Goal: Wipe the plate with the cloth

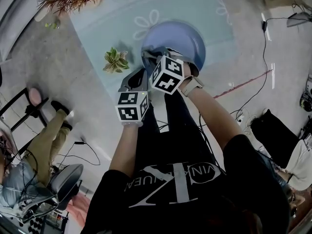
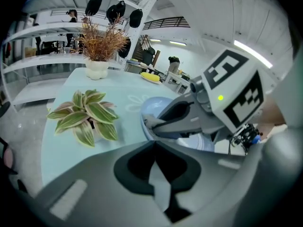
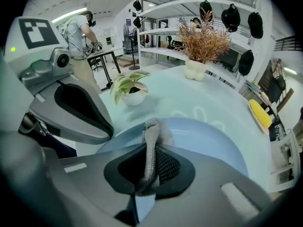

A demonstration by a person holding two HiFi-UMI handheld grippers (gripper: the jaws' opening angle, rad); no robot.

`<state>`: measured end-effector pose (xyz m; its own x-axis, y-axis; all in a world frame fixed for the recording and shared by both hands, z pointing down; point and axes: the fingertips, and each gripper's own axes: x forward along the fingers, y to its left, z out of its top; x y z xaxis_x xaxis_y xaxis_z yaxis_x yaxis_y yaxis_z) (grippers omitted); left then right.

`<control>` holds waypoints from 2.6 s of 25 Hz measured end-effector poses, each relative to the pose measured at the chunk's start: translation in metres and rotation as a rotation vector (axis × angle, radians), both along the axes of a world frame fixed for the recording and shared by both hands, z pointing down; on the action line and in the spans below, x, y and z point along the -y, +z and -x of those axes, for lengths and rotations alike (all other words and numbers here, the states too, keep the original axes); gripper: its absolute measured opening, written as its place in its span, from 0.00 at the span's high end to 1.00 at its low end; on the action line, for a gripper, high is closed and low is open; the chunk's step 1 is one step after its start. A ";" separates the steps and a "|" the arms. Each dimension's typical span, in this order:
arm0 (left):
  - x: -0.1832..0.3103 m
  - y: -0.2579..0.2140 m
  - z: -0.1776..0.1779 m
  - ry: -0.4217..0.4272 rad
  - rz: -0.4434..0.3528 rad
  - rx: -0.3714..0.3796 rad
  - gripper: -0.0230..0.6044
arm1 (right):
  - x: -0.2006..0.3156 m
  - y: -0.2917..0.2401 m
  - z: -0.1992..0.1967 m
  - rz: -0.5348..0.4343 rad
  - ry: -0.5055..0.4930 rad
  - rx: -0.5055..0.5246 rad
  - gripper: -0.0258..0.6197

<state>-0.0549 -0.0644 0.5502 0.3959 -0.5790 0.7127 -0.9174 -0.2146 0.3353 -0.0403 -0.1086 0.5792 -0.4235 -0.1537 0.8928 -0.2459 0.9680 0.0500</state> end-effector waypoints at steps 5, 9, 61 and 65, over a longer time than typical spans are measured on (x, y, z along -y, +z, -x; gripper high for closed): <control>0.000 0.000 0.000 -0.001 -0.001 0.007 0.96 | 0.032 0.000 0.001 -0.054 0.013 -0.007 0.91; 0.001 0.000 0.000 -0.007 -0.004 0.003 0.96 | 0.061 -0.001 -0.010 -0.113 0.046 -0.028 0.91; 0.001 -0.001 -0.001 -0.021 0.001 -0.007 0.96 | -0.024 -0.001 -0.060 0.010 -0.012 -0.059 0.91; 0.000 -0.001 0.000 -0.021 0.002 -0.007 0.96 | -0.016 -0.001 -0.044 -0.003 -0.023 -0.032 0.91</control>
<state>-0.0544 -0.0644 0.5492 0.3883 -0.5858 0.7113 -0.9194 -0.1941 0.3420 0.0037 -0.0928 0.5783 -0.3982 -0.1470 0.9054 -0.2219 0.9732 0.0604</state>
